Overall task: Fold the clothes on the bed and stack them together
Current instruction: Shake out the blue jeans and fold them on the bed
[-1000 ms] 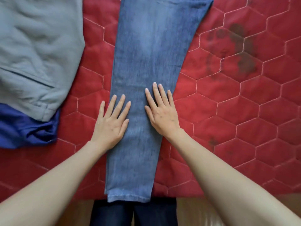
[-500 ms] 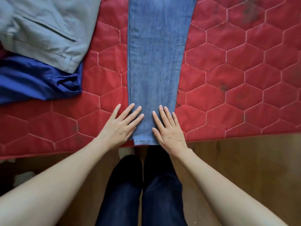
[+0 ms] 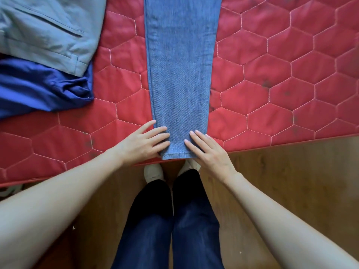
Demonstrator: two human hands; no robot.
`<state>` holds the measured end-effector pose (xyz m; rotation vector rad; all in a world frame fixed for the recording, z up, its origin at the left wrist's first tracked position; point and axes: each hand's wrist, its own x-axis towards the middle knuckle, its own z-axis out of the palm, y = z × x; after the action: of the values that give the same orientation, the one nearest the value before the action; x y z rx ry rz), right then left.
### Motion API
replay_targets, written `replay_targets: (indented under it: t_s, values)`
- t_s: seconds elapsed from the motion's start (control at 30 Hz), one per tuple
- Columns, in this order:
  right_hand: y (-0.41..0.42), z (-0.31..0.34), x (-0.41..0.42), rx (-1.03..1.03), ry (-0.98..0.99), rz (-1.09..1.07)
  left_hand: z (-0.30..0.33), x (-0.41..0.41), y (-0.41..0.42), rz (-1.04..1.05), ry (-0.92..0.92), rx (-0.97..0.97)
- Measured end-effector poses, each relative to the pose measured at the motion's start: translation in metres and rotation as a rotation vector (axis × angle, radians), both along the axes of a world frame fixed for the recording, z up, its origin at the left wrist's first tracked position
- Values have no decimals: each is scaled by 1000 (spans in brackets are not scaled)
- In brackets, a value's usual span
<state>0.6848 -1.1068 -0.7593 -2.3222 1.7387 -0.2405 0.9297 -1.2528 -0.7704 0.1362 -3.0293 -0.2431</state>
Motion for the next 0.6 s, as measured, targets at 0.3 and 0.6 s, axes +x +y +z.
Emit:
replay_targets:
  t_s: [0.3,0.6]
  values:
    - [-23,7,-15,-174,7,128,6,-15,-16,-115,103,-67]
    - [-42,69,-15,77,-335,-297,55,-30,-8,349,201,351]
